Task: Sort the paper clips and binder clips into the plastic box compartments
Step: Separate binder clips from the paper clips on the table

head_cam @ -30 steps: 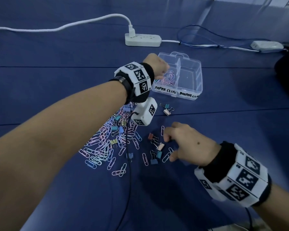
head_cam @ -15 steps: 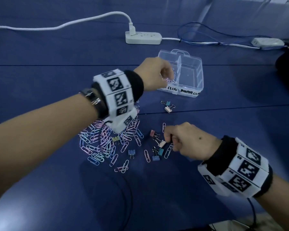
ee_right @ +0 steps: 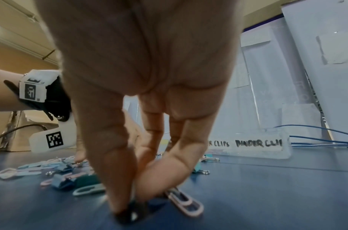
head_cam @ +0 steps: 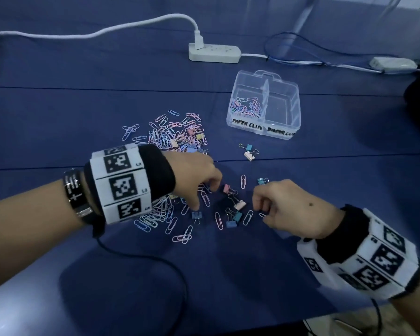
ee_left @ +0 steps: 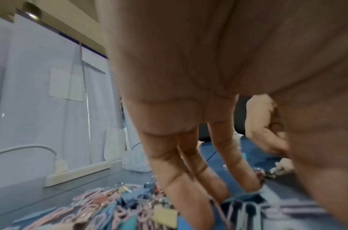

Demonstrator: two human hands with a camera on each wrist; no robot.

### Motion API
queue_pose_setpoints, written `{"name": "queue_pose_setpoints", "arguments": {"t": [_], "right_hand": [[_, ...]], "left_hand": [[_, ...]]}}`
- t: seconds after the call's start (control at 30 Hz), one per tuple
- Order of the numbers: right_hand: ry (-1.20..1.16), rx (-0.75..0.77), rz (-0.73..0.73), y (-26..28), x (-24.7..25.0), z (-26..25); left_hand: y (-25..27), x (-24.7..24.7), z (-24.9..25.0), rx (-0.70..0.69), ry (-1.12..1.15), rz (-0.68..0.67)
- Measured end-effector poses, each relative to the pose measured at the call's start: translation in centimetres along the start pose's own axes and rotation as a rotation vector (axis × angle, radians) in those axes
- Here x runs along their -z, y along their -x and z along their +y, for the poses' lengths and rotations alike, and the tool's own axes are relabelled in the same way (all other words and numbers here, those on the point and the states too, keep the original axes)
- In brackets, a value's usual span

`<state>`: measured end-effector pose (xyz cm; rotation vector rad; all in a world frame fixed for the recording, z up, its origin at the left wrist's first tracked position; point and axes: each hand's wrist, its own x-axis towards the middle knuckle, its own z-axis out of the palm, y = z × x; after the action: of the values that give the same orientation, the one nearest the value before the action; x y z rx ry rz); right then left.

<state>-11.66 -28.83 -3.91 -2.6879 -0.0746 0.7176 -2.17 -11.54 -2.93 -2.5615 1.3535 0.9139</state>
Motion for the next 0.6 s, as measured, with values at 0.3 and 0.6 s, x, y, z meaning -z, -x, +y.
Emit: {"name": "queue_pose_setpoints", "arguments": {"t": [0.3, 0.6], "right_hand": [[-0.039, -0.069, 0.140, 1.1, 0.4, 0.9], [0.029, -0.114, 0.147, 0.1, 0.3, 0.5]], "left_hand": [[-0.1, -0.8, -0.1, -0.034, 0.004, 0.134], [-0.4, -0.8, -0.1, -0.010, 0.073, 0.098]]}}
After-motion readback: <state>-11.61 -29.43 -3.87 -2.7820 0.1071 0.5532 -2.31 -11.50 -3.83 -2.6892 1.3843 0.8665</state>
